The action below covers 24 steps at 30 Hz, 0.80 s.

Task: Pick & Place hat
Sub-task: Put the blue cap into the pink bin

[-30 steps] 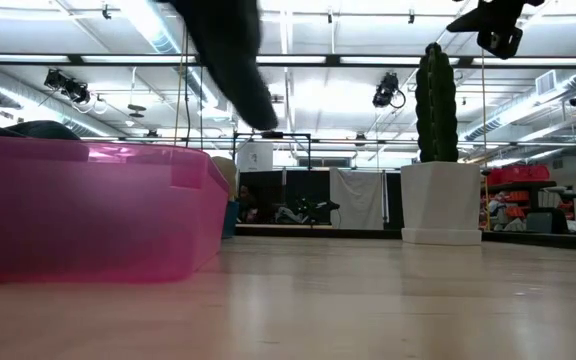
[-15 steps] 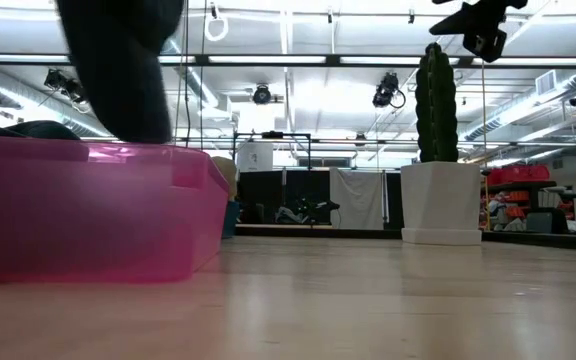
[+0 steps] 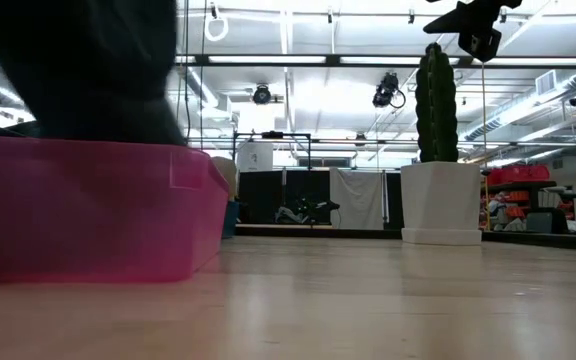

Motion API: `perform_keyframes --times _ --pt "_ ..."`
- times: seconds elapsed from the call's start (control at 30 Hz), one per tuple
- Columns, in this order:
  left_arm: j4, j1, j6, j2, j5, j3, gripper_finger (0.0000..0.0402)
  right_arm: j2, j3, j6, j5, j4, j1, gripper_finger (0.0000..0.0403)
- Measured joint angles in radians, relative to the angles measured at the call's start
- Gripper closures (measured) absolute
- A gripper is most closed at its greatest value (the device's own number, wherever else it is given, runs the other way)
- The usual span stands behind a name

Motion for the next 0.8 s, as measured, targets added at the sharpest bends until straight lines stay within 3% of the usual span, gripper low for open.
perform_keyframes --times 0.8 --pt "-0.045 -0.018 0.202 0.178 0.048 0.001 0.0396 0.0 0.0 0.0 0.0 0.008 0.0 0.0234"
